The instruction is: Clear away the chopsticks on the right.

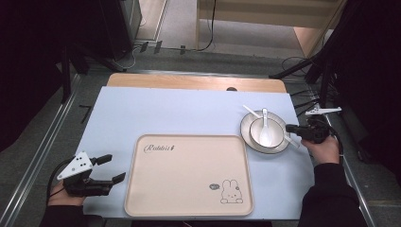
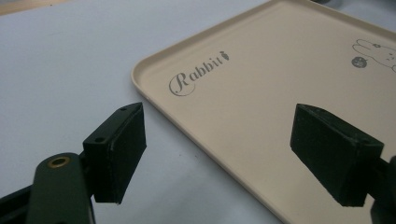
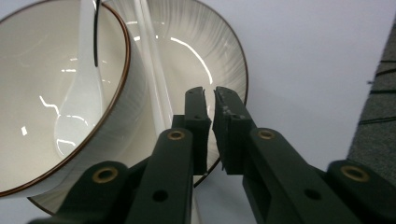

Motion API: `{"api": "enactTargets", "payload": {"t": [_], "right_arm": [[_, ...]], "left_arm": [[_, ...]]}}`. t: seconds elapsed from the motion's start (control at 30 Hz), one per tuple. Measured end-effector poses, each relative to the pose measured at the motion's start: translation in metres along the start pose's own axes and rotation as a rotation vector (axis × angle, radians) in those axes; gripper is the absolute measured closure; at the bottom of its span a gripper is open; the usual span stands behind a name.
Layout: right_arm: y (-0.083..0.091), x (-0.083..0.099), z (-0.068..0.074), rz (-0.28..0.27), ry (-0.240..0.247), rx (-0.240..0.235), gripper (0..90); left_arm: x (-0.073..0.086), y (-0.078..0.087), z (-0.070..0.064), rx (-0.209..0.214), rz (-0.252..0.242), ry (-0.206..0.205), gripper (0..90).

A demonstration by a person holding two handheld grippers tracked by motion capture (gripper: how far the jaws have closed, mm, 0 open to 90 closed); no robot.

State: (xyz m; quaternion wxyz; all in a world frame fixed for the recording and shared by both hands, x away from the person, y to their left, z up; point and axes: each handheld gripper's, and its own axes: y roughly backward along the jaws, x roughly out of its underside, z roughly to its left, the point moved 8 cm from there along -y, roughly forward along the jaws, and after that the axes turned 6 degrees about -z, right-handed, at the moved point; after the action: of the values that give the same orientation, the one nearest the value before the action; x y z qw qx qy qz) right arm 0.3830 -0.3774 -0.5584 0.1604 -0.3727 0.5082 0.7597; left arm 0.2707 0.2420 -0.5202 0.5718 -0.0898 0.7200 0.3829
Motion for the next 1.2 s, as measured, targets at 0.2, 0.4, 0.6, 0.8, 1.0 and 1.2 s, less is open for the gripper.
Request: {"api": "enactTargets", "payload": {"t": [0.2, 0.4, 0.6, 0.8, 1.0, 1.2], "right_arm": [[0.009, 0.0, 0.003, -0.019, 0.045, -0.006, 59.9], [0.005, 0.004, 0.007, 0.012, 0.05, -0.023, 63.8], [-0.003, 0.008, 0.008, 0.054, 0.064, -0.02, 73.2], [-0.014, 0.012, 0.006, 0.083, 0.053, -0.036, 78.4], [-0.018, 0.012, 0.006, 0.098, 0.042, -0.048, 83.8], [-0.016, 0.01, 0.005, 0.108, -0.014, -0.056, 84.7]], "left_arm": [[0.0, 0.001, 0.0, -0.001, 0.003, -0.003, 18.9], [0.0, 0.0, 0.0, -0.002, 0.001, 0.001, 18.9], [0.0, 0.0, 0.0, -0.001, -0.001, 0.002, 18.9], [0.0, 0.0, 0.0, -0.001, 0.004, 0.001, 19.0], [0.0, 0.0, 0.0, -0.001, 0.003, 0.002, 19.0], [0.0, 0.0, 0.0, -0.003, 0.003, -0.002, 19.0]]}}
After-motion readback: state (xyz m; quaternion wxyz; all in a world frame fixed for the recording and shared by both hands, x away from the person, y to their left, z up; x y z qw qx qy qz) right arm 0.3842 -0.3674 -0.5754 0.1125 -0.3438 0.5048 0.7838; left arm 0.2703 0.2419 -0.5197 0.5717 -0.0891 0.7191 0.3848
